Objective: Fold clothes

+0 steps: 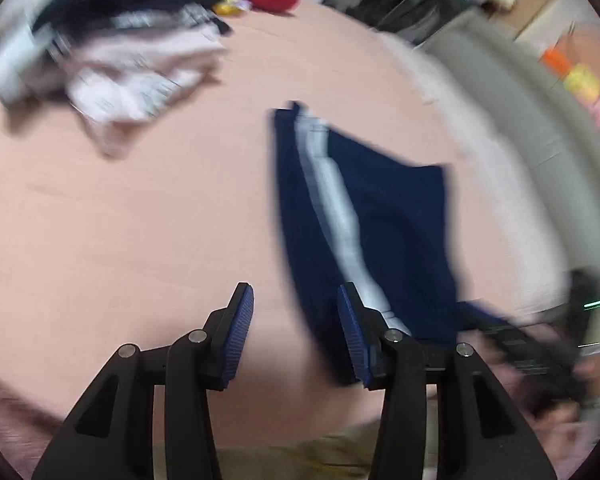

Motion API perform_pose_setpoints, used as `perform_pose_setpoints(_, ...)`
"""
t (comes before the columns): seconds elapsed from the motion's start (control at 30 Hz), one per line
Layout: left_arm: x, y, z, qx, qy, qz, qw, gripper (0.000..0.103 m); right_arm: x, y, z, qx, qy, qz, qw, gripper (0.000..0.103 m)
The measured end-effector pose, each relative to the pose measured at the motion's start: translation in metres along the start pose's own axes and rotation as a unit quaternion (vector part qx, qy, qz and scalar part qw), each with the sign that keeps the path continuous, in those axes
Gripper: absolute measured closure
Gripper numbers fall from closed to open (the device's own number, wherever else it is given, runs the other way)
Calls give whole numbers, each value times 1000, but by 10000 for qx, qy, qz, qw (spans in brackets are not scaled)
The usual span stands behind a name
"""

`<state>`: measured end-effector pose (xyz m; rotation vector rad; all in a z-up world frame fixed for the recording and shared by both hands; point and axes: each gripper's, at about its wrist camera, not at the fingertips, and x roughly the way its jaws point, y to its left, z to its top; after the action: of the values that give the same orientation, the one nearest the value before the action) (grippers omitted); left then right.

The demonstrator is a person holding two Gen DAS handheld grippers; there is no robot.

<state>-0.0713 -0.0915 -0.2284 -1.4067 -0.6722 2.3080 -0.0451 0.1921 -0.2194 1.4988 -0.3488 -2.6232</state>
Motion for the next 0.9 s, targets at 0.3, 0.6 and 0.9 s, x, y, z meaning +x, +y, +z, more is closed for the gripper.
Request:
perform_pose_setpoints(0.3,27,-17,2,289,43,475,9984,56,4,3,0,-285,118,-468,9984,51)
perform_pose_setpoints(0.6,39,-65,19,1343,-428,1062,9843,48,-31,5,29,-43,-259,-1748,9843,49)
perform_pose_setpoints(0.9,50,-31,34,1166,-39,1664,9791,48,-4,11,61,-249,-115,-1760,9840,49)
